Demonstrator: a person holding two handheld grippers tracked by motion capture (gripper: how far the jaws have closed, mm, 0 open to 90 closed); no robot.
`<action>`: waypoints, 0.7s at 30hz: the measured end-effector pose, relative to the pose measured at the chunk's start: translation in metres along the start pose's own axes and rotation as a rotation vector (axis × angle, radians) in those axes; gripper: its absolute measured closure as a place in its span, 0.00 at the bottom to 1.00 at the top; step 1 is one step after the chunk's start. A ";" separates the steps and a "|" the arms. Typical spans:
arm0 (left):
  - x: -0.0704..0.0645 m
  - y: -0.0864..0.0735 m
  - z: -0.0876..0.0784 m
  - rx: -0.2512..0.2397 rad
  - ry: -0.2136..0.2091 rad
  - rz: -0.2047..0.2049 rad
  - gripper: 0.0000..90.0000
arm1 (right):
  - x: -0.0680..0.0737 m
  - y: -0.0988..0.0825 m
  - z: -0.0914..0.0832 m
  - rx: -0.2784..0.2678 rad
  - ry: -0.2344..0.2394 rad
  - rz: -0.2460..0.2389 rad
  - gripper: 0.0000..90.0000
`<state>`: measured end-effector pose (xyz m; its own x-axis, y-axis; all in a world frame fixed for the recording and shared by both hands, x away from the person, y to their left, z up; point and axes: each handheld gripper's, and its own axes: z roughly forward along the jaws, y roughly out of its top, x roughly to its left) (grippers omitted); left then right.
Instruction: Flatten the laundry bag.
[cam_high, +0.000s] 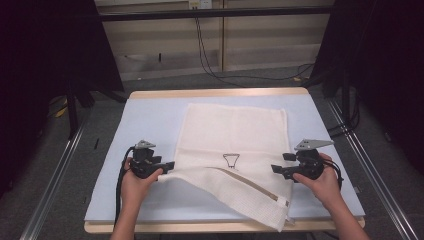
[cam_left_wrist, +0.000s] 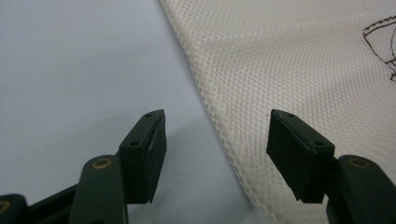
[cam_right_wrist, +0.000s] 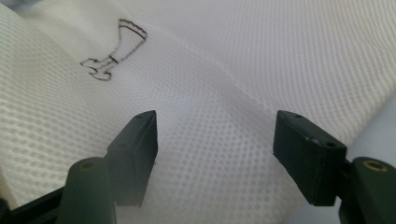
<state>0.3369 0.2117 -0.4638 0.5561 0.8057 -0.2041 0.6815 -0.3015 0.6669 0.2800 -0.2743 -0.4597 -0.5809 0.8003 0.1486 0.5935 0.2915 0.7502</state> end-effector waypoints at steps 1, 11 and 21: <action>0.000 0.000 0.001 -0.004 -0.002 -0.004 0.43 | -0.001 -0.002 0.000 0.010 -0.011 0.007 0.35; 0.003 0.003 0.012 0.033 0.013 0.018 0.50 | -0.004 -0.014 -0.001 0.046 -0.072 0.009 0.40; -0.001 0.007 0.019 0.052 -0.005 0.012 0.66 | -0.008 -0.024 -0.006 0.061 -0.114 0.051 0.47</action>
<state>0.3500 0.1998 -0.4725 0.5664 0.7996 -0.1996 0.6985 -0.3373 0.6311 0.2664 -0.2907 -0.4751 -0.4844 0.8681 0.1085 0.6552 0.2778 0.7026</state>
